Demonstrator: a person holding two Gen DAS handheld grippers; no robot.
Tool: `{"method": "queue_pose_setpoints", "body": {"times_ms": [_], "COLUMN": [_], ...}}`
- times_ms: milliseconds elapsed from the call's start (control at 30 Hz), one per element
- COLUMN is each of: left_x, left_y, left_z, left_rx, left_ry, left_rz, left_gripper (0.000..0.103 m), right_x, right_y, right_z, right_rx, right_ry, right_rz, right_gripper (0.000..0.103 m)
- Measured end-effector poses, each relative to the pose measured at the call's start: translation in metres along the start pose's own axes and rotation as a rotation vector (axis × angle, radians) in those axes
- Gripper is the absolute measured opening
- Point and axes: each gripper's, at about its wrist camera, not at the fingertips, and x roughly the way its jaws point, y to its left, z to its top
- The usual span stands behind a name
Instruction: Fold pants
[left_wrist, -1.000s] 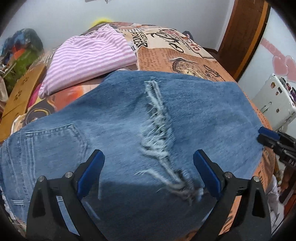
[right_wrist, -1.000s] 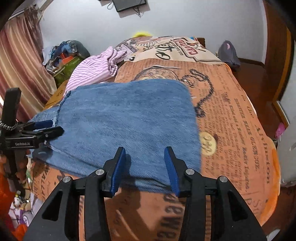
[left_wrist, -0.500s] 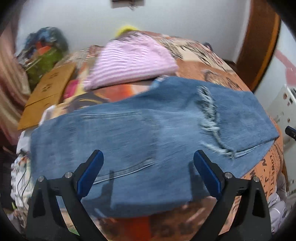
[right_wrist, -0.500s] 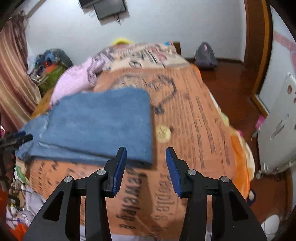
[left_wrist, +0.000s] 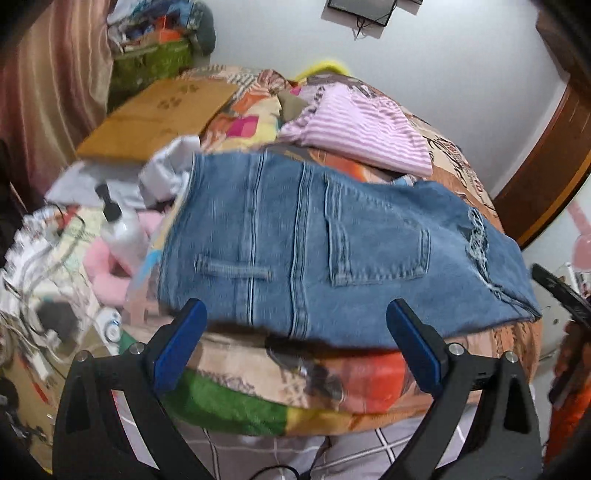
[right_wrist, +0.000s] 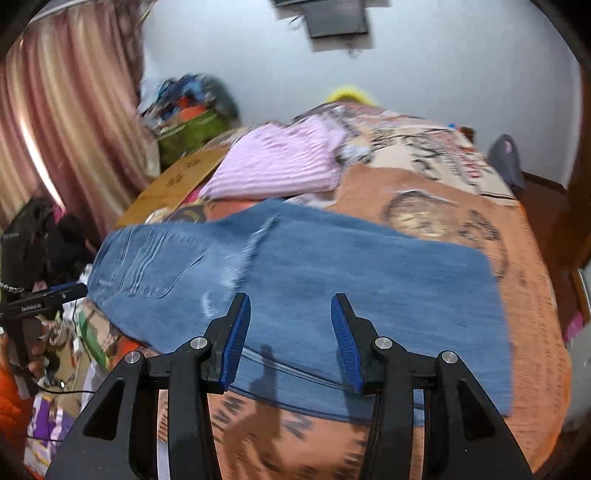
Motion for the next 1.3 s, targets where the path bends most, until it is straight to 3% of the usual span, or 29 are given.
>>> {"method": "queue_pose_setpoints", "body": {"times_ms": [200,433,700,1033,1133,1233,1300], "left_x": [0.032,0.052,0.069,0.073,0.067,0.067,0.069], "left_y": [0.013,0.014,0.027,0.022,0.014,0.008,0.008], "left_z": [-0.020,-0.024,-0.003,0.023,0.033,0.041,0.046], "left_rx": [-0.110,-0.156,-0.249,-0.276,-0.267,-0.232,-0.214], "left_ry": [0.104,0.117,0.091,0.075,0.028,0.006,0.000], "left_rz": [-0.154,-0.240,-0.258,-0.171,-0.159,-0.107,-0.061], "left_gripper": [0.099,0.099,0.099,0.090,0.078,0.056,0.036], "right_x": [0.044,0.046,0.049,0.050,0.050,0.050,0.050], "right_y": [0.018,0.016,0.019,0.018,0.018,0.019,0.019], "right_z": [-0.010,-0.012,-0.010,-0.010,-0.010,-0.011,-0.011], "right_rx": [-0.013,0.011,-0.003,-0.006,-0.006,-0.004,-0.002], "right_ry": [0.101,0.084,0.080,0.076,0.074,0.071,0.067], "right_rz": [-0.007,-0.004,-0.026,-0.015,-0.012,-0.009,-0.007], "right_gripper": [0.042,0.045,0.047,0.047,0.047,0.047,0.047]}}
